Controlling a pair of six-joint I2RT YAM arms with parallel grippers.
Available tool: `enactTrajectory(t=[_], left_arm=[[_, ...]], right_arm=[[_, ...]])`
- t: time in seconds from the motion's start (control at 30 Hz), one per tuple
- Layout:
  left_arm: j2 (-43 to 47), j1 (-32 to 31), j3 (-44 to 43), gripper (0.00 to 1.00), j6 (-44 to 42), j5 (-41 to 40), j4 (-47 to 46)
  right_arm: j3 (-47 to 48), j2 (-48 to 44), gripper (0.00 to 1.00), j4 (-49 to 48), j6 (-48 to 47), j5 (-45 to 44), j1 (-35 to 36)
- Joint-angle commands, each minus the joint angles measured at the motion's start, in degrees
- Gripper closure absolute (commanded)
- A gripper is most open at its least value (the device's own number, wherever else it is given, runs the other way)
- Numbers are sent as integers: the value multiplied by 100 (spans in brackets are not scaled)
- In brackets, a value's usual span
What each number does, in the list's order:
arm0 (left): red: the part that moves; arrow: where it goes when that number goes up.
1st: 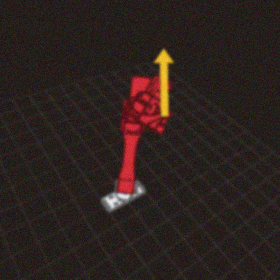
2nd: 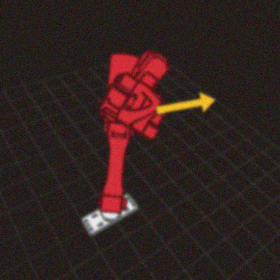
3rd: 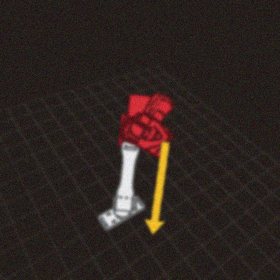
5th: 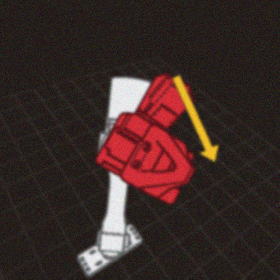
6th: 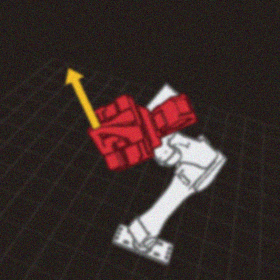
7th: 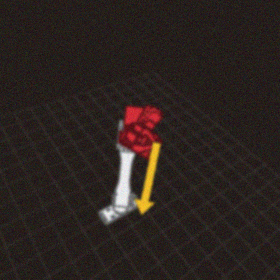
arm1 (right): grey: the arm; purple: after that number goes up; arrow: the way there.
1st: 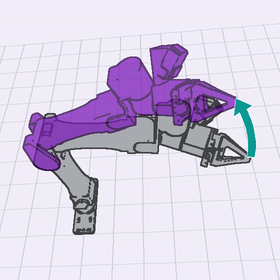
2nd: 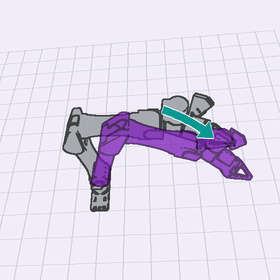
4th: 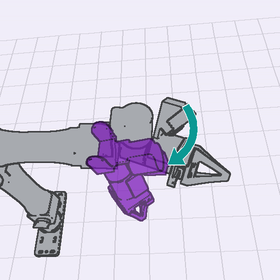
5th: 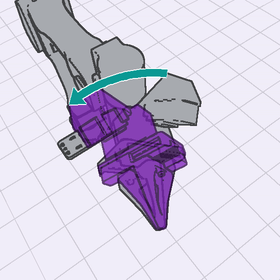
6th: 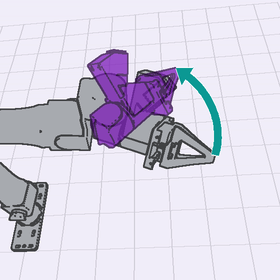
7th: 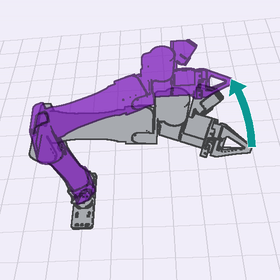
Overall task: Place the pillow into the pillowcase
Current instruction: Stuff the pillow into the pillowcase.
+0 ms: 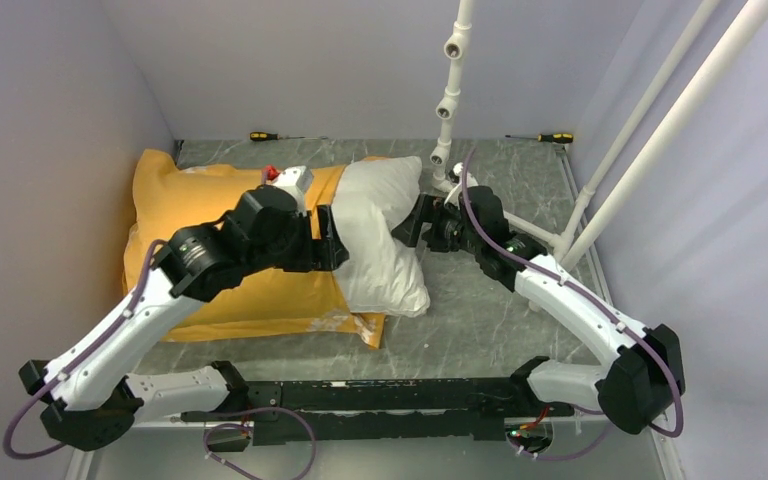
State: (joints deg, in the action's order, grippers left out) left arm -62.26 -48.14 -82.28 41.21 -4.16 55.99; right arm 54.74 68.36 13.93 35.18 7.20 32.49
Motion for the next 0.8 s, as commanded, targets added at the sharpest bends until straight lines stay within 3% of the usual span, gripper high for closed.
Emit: enactTrajectory(t=[0.0,0.27,0.37,0.47,0.57,0.77], left_arm=[[-542,13,35,22,201,-1490,950],[-645,16,761,44,71,-1667,78],[-753,17,845,78,80,-1647,-45],[-848,23,803,99,84,-1752,-29],[-831,20,812,100,-45,-1756,-170],[-501,13,720,100,-316,-883,-704]], right_arm=[[-348,65,10,-939,805,970,10],[-710,416,18,-1847,1329,1436,12],[-760,501,27,-1905,1347,1487,10],[-842,552,33,-2005,1373,1547,13],[-898,603,36,-2123,1405,1659,13],[-1022,581,44,-2380,1503,1766,16]])
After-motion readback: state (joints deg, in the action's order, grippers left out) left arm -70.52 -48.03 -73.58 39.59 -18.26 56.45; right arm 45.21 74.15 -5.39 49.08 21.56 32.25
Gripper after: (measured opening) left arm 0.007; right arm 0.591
